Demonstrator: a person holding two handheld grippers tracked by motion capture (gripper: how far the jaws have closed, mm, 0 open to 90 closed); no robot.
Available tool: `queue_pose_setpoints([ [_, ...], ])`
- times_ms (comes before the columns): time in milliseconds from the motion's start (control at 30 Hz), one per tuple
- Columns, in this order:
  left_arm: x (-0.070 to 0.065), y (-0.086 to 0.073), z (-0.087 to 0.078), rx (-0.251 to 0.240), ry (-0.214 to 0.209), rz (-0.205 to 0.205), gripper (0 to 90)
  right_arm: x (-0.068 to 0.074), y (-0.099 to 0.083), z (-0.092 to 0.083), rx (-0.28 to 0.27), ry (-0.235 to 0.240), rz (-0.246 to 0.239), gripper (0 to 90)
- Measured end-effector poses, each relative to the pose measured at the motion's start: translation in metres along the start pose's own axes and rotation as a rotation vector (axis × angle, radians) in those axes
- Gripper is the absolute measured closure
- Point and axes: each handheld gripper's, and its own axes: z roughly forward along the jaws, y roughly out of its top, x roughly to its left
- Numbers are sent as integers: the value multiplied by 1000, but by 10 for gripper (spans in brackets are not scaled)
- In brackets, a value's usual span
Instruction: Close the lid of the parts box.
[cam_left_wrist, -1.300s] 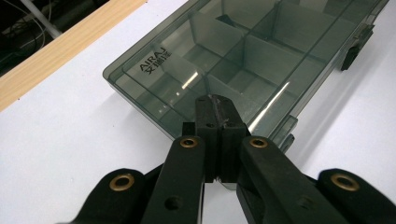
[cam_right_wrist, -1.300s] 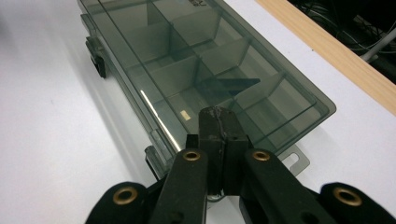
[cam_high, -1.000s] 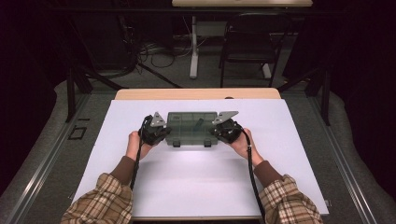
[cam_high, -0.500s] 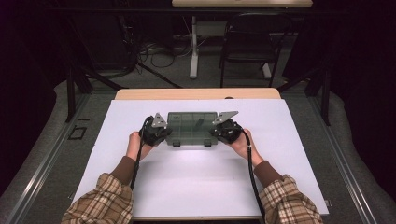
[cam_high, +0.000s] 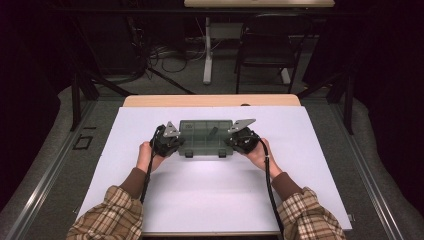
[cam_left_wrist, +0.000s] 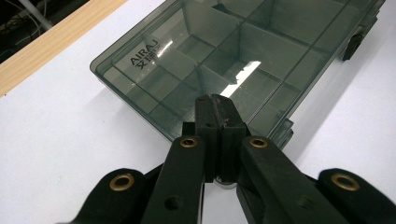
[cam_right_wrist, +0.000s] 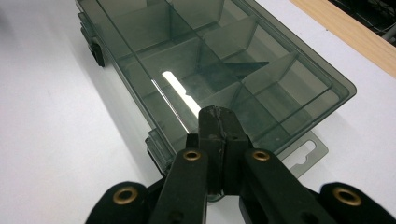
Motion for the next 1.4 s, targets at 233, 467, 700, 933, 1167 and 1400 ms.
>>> queue_pose_setpoints([
  [233,1,-1,-2,-8,-11,-12,785,0,0,-1,-4,-13,19,805],
  [467,2,0,-8,-2,-22,-51,563,-1,1,-5,-14,19,47,529],
  [700,1,-2,-15,16,-22,-78,274,-1,1,-13,-5,56,75,291],
  [933,-6,-7,-20,35,-28,-66,159,4,-6,-26,-9,85,95,136],
  [1167,-15,-12,-26,44,-24,-45,131,14,-11,-34,-9,88,84,41],
  [1400,-19,-21,-36,52,-13,-47,98,25,-17,-40,-4,96,68,33],
])
